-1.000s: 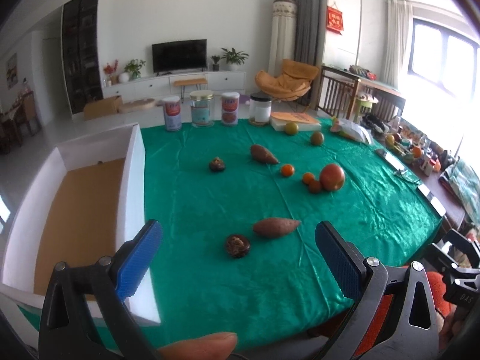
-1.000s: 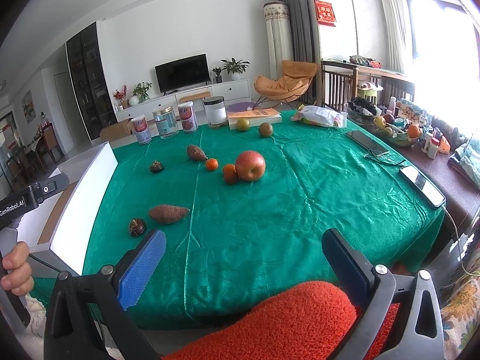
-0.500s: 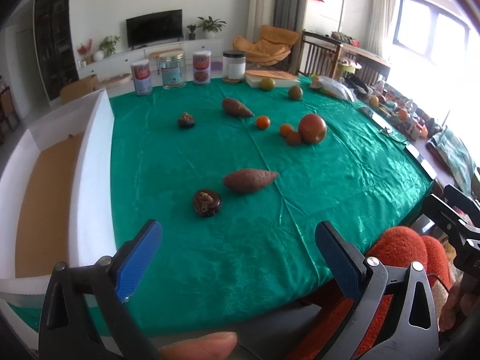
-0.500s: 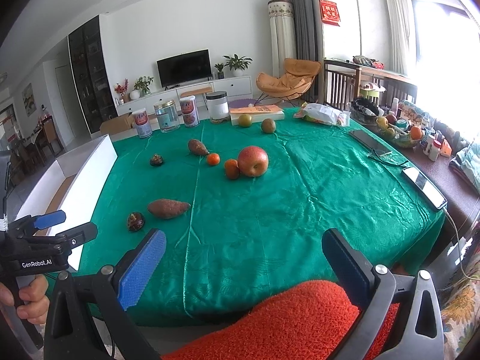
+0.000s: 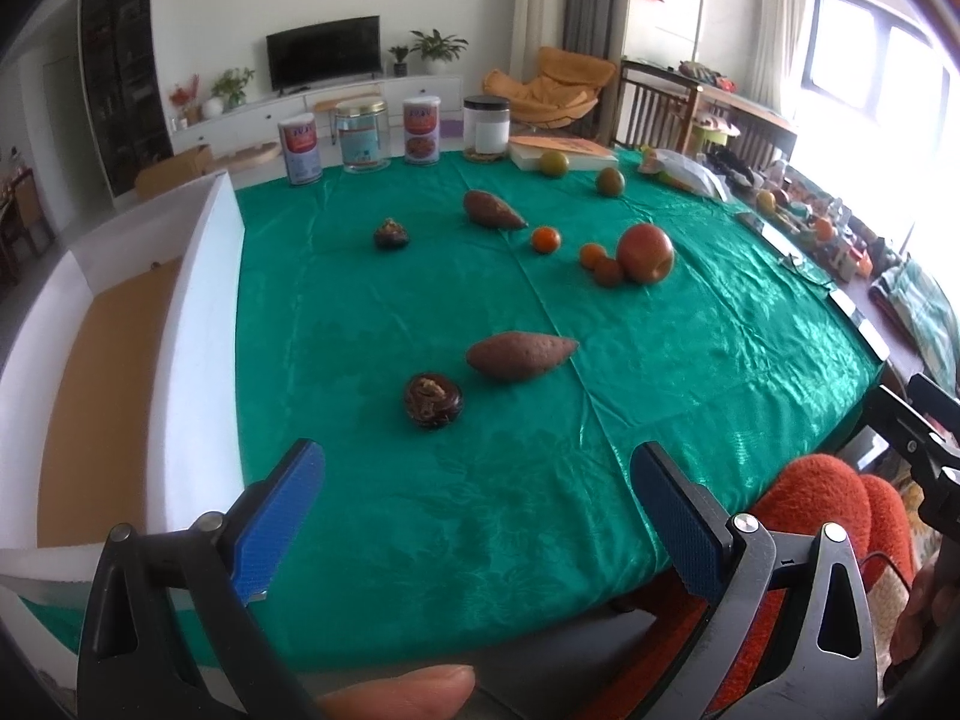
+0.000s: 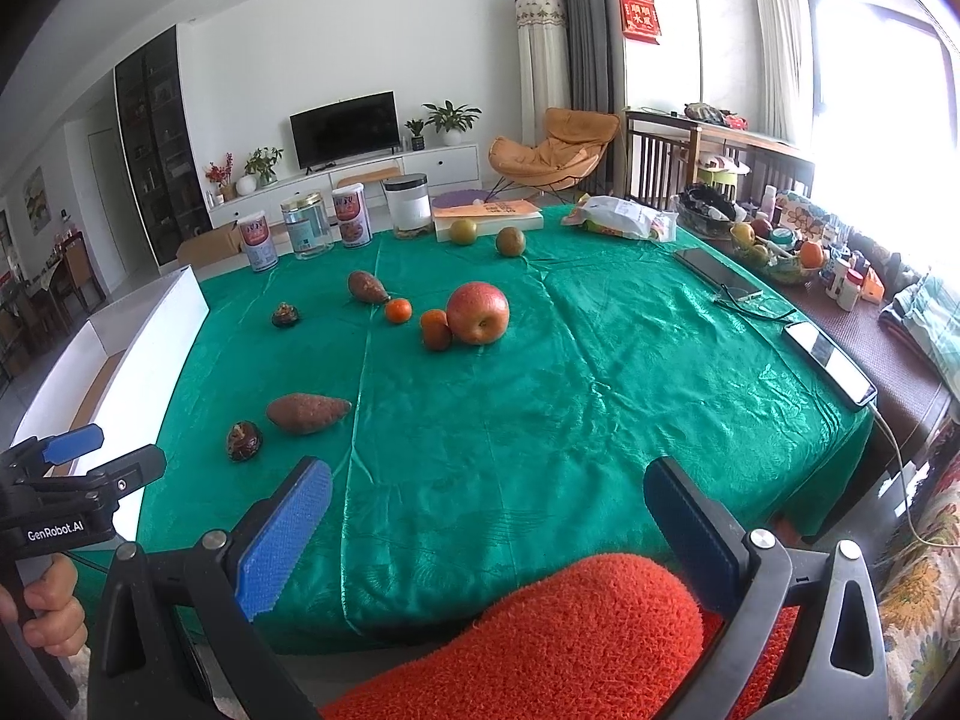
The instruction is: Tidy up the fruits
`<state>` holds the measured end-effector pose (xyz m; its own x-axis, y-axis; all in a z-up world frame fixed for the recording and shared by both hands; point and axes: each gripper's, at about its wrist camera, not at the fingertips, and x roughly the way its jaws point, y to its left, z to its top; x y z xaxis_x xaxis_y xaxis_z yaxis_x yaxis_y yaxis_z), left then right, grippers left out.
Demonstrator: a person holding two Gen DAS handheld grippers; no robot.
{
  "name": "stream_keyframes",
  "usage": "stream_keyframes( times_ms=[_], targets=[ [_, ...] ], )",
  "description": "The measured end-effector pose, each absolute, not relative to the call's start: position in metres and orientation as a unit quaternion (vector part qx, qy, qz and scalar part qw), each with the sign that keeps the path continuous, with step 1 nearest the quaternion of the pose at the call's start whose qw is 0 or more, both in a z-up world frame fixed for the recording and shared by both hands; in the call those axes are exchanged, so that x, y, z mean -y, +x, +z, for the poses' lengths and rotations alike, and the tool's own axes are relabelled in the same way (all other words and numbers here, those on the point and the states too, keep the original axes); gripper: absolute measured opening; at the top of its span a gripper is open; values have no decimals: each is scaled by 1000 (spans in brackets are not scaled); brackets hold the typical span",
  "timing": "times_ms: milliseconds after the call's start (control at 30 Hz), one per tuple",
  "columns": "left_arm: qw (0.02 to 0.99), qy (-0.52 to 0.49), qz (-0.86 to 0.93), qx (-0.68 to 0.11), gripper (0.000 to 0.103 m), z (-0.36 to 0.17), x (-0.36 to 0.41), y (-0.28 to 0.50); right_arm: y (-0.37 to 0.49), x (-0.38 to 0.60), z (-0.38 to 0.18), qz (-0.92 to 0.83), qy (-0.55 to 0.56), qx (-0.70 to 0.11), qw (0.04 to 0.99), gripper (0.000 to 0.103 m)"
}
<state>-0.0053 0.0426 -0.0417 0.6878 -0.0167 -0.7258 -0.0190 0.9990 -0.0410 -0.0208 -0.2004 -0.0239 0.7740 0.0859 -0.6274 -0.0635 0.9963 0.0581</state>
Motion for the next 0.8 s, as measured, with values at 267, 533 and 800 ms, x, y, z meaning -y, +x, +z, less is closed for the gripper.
stream_keyframes(
  times_ms=[267, 533, 800],
  targets=[
    [913, -24, 9, -408, 102, -59, -48, 3, -22, 196, -24, 43, 13, -333, 942, 103],
    [884, -19, 24, -466, 102, -127, -51, 47, -23, 190, -26, 50, 6, -338, 940, 103],
    [874, -17, 45, -483, 103, -158, -59, 66, -19, 191, -31, 51, 12, -346, 937, 103]
  ],
)
